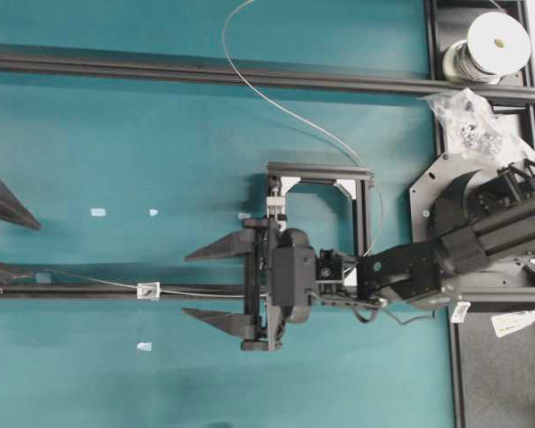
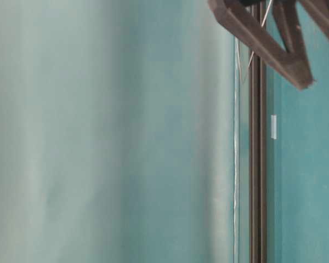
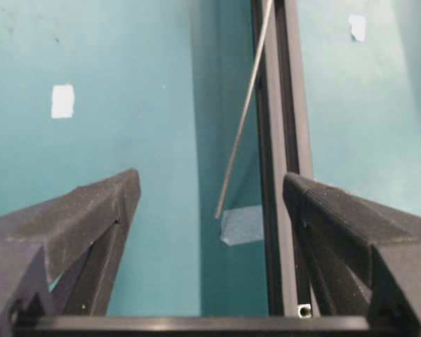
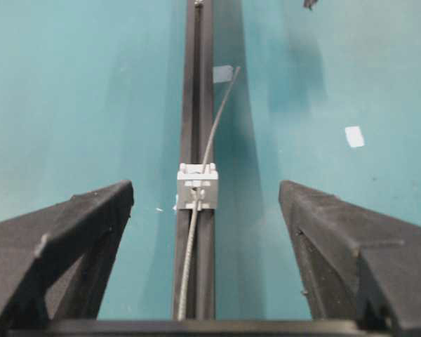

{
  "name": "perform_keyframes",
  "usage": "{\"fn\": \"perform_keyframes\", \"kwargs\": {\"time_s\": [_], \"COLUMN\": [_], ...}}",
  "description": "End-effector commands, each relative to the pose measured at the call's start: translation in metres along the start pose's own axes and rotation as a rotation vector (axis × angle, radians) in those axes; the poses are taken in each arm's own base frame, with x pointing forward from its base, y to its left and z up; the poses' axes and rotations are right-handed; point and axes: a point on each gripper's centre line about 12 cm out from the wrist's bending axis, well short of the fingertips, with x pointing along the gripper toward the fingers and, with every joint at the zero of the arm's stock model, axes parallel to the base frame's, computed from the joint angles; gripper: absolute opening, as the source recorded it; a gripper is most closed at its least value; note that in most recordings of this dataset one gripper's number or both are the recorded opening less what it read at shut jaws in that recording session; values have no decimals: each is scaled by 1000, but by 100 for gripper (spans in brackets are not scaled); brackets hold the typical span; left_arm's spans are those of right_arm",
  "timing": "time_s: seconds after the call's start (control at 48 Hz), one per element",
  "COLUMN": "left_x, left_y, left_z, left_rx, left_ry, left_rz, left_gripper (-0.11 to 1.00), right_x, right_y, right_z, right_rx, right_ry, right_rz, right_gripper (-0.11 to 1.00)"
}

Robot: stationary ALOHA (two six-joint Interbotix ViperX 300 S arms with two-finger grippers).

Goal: Insert the wire through the hole in the metal fitting.

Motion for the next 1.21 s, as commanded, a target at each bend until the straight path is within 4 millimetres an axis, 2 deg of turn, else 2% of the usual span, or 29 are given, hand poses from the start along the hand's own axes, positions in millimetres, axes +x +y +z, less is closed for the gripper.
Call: {"fn": "perform_keyframes", "kwargs": {"time_s": [0.0, 0.291, 0.749, 1.186], "left_x": [-10, -27, -23, -24], "left_y": [3, 8, 10, 16], "left_z": [8, 13, 4, 4], "left_rx": [0, -12, -11, -24], "left_ry": [-48, -111, -77, -100], "left_rz": [2, 10, 18, 36], "left_gripper": [87, 87, 87, 86], "right_x": [-5, -13, -15, -19], "right_y": [-2, -14, -16, -21], "right_z": [13, 17, 11, 5], "right_rx": [8, 7, 3, -3], "right_ry": [-40, -47, -27, -13], "right_rz": [1, -19, -23, -33], "right_gripper": [91, 91, 91, 91]}}
